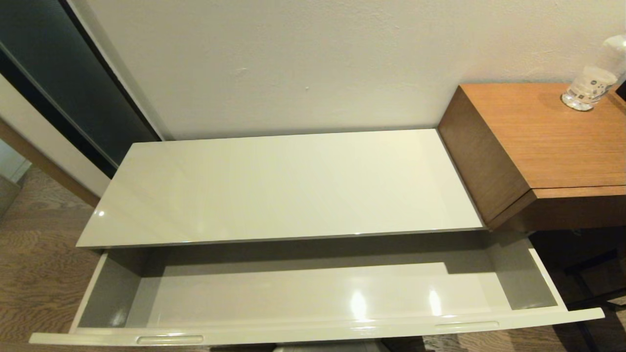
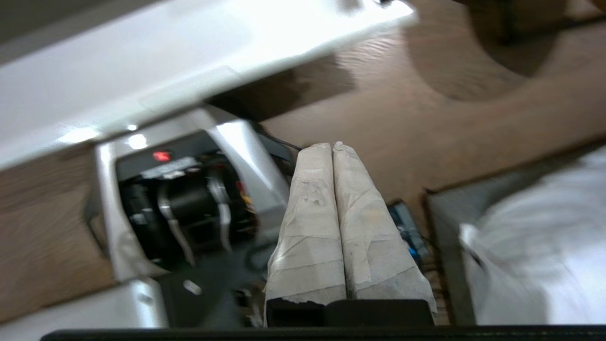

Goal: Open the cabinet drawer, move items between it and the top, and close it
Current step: Close the drawer

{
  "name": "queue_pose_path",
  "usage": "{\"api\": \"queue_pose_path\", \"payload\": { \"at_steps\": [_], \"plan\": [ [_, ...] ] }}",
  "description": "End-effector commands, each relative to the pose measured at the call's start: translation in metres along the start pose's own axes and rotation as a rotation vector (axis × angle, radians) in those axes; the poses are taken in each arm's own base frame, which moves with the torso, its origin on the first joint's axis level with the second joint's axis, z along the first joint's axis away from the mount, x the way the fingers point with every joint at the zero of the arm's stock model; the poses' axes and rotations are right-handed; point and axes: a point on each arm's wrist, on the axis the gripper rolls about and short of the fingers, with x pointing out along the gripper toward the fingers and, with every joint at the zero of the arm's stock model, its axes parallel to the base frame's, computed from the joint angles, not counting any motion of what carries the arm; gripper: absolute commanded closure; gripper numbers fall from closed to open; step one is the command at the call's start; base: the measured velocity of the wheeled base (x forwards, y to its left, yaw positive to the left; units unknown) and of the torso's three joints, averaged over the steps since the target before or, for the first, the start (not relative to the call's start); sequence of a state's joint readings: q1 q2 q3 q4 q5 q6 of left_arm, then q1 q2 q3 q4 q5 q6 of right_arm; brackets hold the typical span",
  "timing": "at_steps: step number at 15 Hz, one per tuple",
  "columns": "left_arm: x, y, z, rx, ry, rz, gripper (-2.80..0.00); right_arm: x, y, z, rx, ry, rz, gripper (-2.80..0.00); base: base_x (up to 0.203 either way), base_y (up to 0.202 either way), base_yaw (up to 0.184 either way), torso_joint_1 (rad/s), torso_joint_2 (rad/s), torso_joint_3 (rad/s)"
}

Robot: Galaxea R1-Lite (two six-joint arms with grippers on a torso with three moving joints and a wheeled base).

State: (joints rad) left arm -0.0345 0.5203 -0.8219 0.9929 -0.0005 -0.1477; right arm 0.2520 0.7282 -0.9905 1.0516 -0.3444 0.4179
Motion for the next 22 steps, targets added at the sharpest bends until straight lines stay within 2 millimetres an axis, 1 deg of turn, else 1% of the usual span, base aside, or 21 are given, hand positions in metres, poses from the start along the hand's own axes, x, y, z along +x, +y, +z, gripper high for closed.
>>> {"api": "queue_pose_path", "payload": {
  "at_steps": [1, 3, 4, 5, 6, 8, 11, 12, 15, 17, 19, 20, 22],
  "plan": [
    [-0.027, 0.006, -0.043, -0.001, -0.053, -0.006, 0.00, -0.032, -0.026, -0.045, 0.052, -0.099, -0.023, 0.00, 0.000, 0.000, 0.000, 0.000, 0.00, 0.000],
    [-0.034, 0.009, -0.064, -0.001, -0.023, -0.001, 0.00, -0.043, -0.028, -0.081, 0.049, -0.097, -0.067, 0.00, 0.000, 0.000, 0.000, 0.000, 0.00, 0.000],
    [-0.038, 0.011, -0.073, 0.000, -0.020, -0.002, 0.00, -0.046, -0.026, -0.098, 0.026, -0.085, -0.051, 0.00, 0.000, 0.000, 0.000, 0.000, 0.00, 0.000],
    [-0.040, 0.012, -0.083, 0.001, -0.007, -0.002, 0.00, -0.046, -0.024, -0.111, -0.010, -0.086, -0.033, 0.00, 0.000, 0.000, 0.000, 0.000, 0.00, 0.000],
    [-0.038, 0.012, -0.089, -0.001, 0.004, -0.001, 0.00, -0.043, -0.022, -0.121, -0.060, -0.061, -0.019, 0.00, 0.000, 0.000, 0.000, 0.000, 0.00, 0.000],
    [-0.034, 0.012, -0.099, -0.009, 0.000, 0.006, 0.00, -0.042, -0.021, -0.123, -0.068, -0.043, -0.004, 0.00, 0.000, 0.000, 0.000, 0.000, 0.00, 0.000],
    [-0.031, 0.015, -0.131, 0.071, -0.058, 0.010, 0.00, -0.056, -0.021, -0.123, -0.072, -0.076, 0.059, 0.00, 0.000, 0.000, 0.000, 0.000, 0.00, 0.000],
    [-0.031, 0.016, -0.138, 0.092, -0.067, 0.014, 0.00, -0.060, -0.022, -0.124, -0.075, -0.077, 0.072, 0.00, 0.000, 0.000, 0.000, 0.000, 0.00, 0.000],
    [-0.035, 0.017, -0.144, 0.100, -0.044, 0.018, 0.00, -0.084, -0.023, -0.131, -0.113, -0.087, 0.164, 0.00, 0.000, 0.000, 0.000, 0.000, 0.00, 0.000],
    [-0.044, 0.017, -0.148, 0.101, -0.044, 0.016, 0.00, -0.097, -0.023, -0.132, -0.147, -0.133, 0.243, 0.00, 0.000, 0.000, 0.000, 0.000, 0.00, 0.000],
    [-0.045, 0.017, -0.147, 0.103, -0.054, 0.019, 0.00, -0.100, -0.024, -0.133, -0.144, -0.148, 0.247, 0.00, 0.000, 0.000, 0.000, 0.000, 0.00, 0.000],
    [-0.045, 0.016, -0.142, 0.102, -0.104, 0.016, 0.00, -0.106, -0.024, -0.133, -0.142, -0.178, 0.249, 0.00, 0.000, 0.000, 0.000, 0.000, 0.00, 0.000],
    [-0.049, 0.016, -0.135, 0.098, -0.182, 0.018, 0.00, -0.126, -0.026, -0.134, -0.150, -0.291, 0.275, 0.00, 0.000, 0.000, 0.000, 0.000, 0.00, 0.000]
  ]
}}
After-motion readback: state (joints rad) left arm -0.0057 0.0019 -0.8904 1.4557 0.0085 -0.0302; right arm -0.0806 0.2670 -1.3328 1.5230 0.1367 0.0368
